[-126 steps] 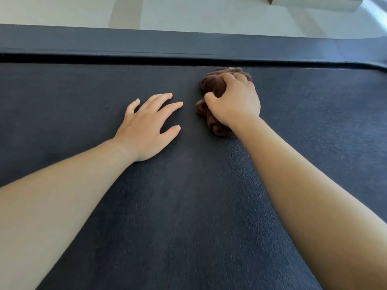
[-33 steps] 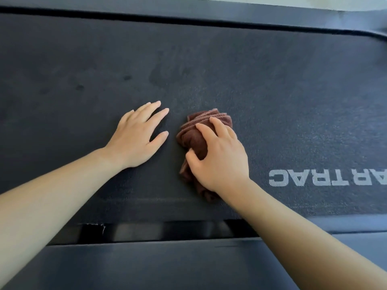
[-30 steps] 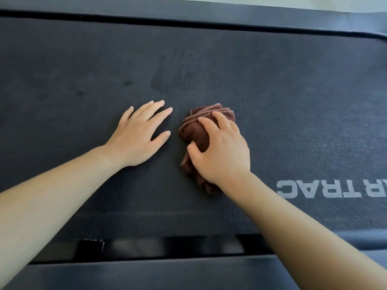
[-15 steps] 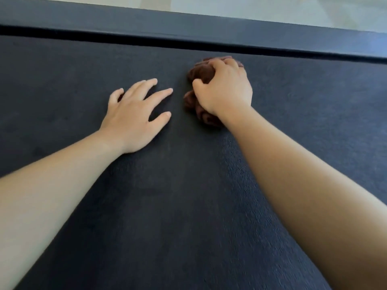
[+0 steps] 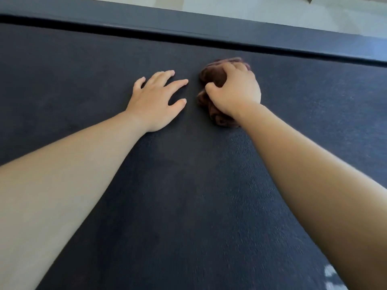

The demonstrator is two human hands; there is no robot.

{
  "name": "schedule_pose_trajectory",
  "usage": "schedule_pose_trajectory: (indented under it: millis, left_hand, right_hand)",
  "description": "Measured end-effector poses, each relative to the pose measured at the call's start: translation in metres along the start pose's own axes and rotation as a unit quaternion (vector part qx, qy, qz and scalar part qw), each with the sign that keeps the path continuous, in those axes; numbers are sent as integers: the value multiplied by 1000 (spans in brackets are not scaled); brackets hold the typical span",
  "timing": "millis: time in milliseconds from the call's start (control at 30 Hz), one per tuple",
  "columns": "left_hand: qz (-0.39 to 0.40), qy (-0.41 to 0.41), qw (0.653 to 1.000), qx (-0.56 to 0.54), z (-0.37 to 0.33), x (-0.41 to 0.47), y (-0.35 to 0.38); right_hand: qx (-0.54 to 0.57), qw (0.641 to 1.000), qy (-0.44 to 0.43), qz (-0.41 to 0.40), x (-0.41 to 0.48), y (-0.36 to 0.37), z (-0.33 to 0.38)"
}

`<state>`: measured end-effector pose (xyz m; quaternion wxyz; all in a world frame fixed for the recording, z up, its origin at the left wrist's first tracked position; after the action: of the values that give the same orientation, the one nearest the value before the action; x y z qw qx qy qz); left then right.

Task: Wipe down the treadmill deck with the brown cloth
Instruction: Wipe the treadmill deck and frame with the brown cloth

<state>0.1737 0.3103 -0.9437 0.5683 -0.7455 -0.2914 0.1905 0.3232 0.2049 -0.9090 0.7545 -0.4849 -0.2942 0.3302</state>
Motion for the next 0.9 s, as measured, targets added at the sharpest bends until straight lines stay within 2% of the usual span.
schedule_pose_trajectory:
  millis: [233, 533, 667, 800, 900]
  left_hand:
    - [45, -17, 999, -25, 2, -73, -11]
    - [90, -13, 996, 13, 5, -208, -20]
    - [103, 24, 993, 47, 13, -233, -27]
    - [106, 66, 990, 64, 29, -242, -33]
    - [109, 91, 988, 57, 45, -217, -35]
  right_hand:
    - [-1, 998, -63, 13, -132, -2, 22]
    - [26, 992, -115, 41, -241, -10, 47]
    - [40, 989, -135, 49, -256, -11, 53]
    - [40, 992, -110, 44, -245, -9, 59]
    - [33, 995, -87, 26, -220, -2, 65]
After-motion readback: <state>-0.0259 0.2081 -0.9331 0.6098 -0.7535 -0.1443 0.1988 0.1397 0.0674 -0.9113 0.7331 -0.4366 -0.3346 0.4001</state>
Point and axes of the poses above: each hand's wrist, its own x-axis towards the middle knuckle, its own y-axis out of the palm, z = x × y, the point moved 4 cm from there along x, towards the middle knuckle, and after that the axes turned 6 degrees about -y, right-handed, at the moved point
